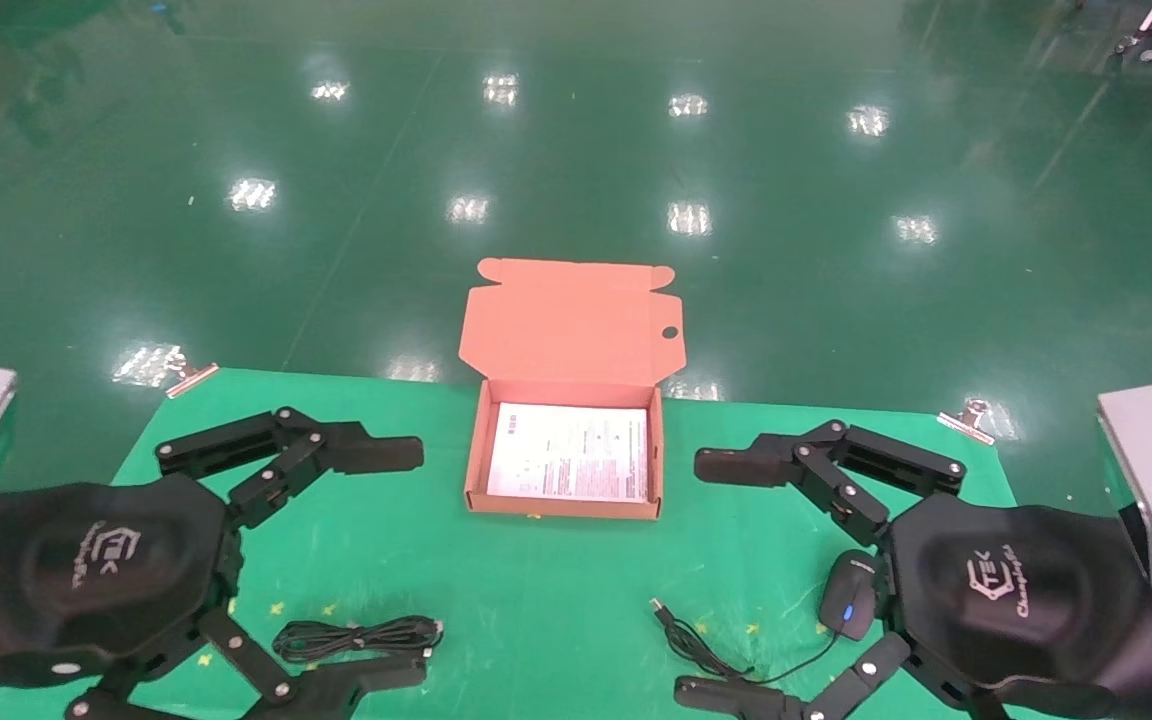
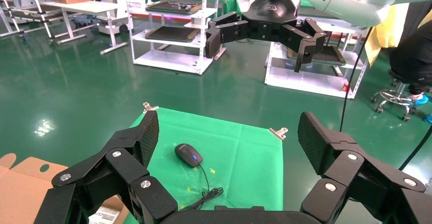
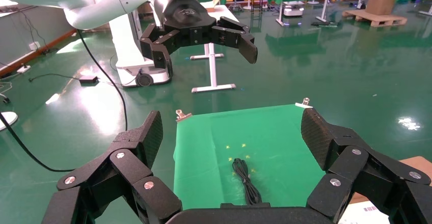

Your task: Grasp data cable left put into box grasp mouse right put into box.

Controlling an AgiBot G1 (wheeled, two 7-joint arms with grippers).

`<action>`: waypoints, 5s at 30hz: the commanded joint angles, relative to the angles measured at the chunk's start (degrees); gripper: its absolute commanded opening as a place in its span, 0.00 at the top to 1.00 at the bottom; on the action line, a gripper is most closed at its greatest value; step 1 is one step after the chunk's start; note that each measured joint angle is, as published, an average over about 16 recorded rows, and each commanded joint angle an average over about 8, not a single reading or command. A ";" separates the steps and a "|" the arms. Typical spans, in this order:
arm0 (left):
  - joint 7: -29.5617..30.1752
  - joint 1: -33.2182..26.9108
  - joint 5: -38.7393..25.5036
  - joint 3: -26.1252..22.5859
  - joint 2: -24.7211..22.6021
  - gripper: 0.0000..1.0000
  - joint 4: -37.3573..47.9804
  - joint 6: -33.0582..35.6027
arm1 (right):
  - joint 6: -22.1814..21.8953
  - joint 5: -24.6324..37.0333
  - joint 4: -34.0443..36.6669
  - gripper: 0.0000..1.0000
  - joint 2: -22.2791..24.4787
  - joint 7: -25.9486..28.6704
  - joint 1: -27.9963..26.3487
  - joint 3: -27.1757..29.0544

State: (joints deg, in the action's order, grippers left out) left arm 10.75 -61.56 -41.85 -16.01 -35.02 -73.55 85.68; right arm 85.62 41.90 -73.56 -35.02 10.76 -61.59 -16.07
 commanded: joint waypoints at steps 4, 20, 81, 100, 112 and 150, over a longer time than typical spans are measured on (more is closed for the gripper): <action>0.00 0.00 0.00 0.00 0.00 0.00 0.00 0.00 | 0.00 0.00 0.00 0.00 0.00 0.00 0.00 0.00; 0.00 0.00 0.00 0.00 0.00 0.00 0.00 0.00 | 0.00 0.00 0.00 0.00 0.00 0.00 0.00 0.00; 15.05 -16.81 -74.50 -30.44 -17.82 0.00 -1.55 -7.48 | -5.16 57.79 -0.43 0.00 -12.17 2.40 -27.70 -46.88; 14.72 -16.77 -76.33 -30.51 -24.81 0.00 19.87 -14.72 | -13.89 63.11 16.04 0.00 -22.42 7.17 -23.60 -48.56; 7.93 -19.76 -74.01 -29.71 -29.12 0.00 34.72 -17.48 | -17.58 63.90 27.25 0.00 -28.72 2.88 -23.60 -49.02; 3.66 -20.91 -75.56 -30.88 -30.93 1.00 39.95 -18.97 | -19.88 64.67 32.17 1.00 -31.70 0.67 -22.80 -49.52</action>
State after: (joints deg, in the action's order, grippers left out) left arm 14.40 -82.47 -117.42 -46.90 -65.95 -33.59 66.71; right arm 65.73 106.57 -41.38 -66.73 11.43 -84.40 -65.59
